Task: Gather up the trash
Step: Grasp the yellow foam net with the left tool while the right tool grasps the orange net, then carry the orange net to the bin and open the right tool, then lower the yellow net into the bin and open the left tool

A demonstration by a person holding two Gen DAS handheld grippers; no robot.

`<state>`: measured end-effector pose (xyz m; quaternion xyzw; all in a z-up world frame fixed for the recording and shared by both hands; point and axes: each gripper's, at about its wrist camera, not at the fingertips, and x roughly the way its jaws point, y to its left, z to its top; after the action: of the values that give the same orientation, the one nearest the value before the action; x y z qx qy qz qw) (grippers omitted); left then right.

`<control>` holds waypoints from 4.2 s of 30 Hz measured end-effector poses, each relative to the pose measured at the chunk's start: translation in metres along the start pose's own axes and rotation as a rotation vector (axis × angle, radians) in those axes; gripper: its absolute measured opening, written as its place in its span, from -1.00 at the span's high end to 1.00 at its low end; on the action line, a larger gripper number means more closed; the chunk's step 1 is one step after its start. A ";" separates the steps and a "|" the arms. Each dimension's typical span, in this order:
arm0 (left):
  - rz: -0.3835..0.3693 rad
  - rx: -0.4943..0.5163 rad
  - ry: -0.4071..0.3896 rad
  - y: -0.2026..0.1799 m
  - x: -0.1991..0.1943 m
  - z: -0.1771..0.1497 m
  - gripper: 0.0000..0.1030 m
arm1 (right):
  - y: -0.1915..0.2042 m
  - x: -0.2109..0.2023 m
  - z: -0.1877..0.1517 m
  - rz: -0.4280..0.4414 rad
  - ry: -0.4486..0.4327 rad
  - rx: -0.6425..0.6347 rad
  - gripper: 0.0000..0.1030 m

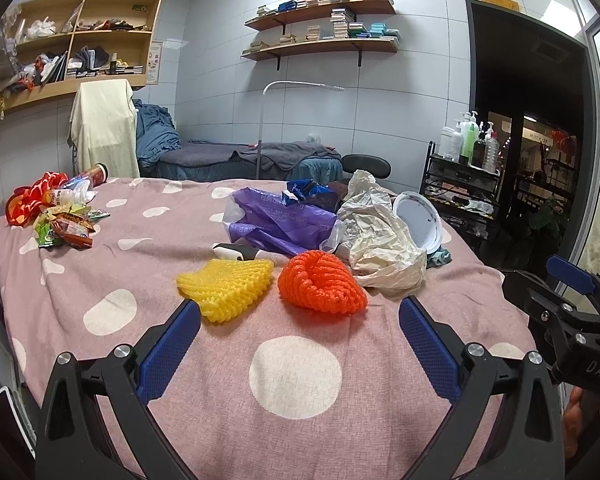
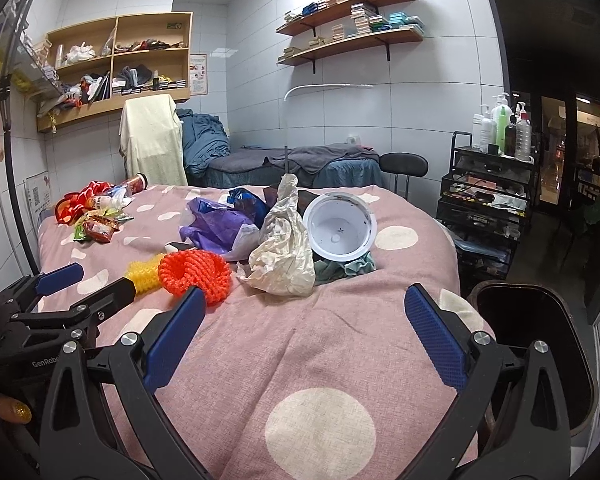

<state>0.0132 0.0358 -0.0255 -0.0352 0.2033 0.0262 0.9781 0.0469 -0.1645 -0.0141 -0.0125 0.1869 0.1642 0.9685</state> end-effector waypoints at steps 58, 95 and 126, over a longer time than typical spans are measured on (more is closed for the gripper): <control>-0.176 -0.022 0.102 0.009 0.030 0.051 0.60 | 0.013 0.052 0.053 0.318 0.150 -0.045 0.64; -0.696 0.258 0.242 -0.224 0.090 0.056 0.60 | -0.255 0.060 -0.057 -0.358 0.375 0.529 -0.43; -0.707 0.459 0.439 -0.348 0.131 0.022 0.53 | -0.316 -0.058 -0.030 -0.815 0.097 0.589 -0.78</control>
<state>0.1646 -0.3046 -0.0370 0.1102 0.3814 -0.3618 0.8435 0.0875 -0.4843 -0.0329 0.1818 0.2500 -0.2879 0.9064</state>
